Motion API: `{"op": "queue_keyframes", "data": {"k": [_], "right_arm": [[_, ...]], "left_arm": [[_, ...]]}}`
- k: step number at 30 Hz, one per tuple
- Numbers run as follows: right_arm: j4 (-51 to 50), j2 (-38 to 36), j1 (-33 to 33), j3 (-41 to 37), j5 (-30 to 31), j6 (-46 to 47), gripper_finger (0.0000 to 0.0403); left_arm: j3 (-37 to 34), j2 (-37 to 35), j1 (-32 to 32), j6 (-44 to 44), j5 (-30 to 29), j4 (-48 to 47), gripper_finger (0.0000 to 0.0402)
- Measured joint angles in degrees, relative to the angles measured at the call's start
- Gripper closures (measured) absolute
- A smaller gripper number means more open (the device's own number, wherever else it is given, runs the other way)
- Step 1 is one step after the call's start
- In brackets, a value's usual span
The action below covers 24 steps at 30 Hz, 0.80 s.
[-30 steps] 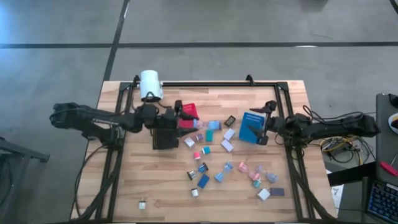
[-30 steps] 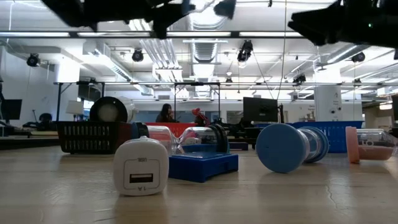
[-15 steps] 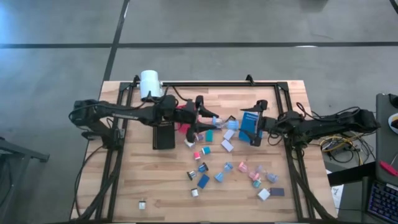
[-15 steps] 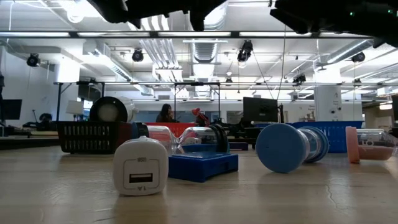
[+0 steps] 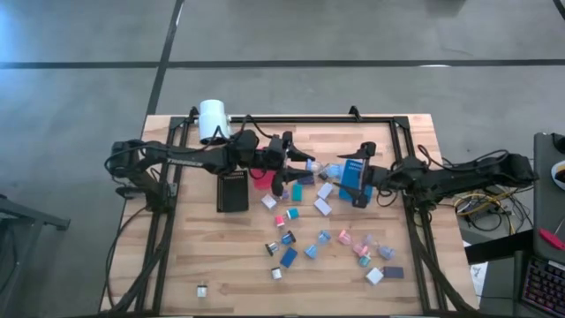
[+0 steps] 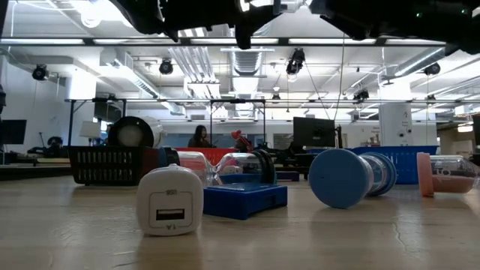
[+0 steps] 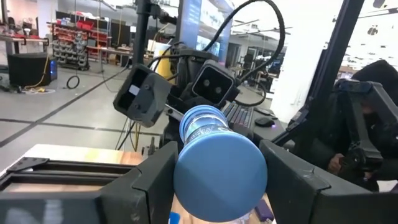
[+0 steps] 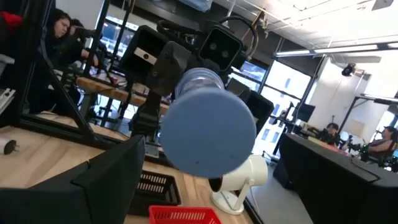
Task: Pick & Place Office items
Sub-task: Put the left blue hourglass into the blue bin
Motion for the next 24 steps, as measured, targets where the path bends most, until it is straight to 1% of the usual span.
{"op": "queue_keyframes", "data": {"k": [10,17,20,24], "right_arm": [[1.39,3.22,0.00,1.51,0.04,1.01,0.0037],[2.38,3.79,0.00,1.54,-0.04,1.05,0.0040],[2.48,4.21,0.00,1.54,-0.04,0.98,0.0059],[2.43,4.48,0.00,1.52,-0.07,0.85,0.0100]], "left_arm": [[-0.48,0.07,0.06,0.20,0.00,-0.45,0.0200],[-0.54,0.07,0.07,0.22,0.01,-0.79,0.0200],[-0.54,0.07,0.07,0.45,0.02,-0.94,0.0200],[-0.54,0.07,0.07,0.63,0.02,-1.03,0.0200]]}}
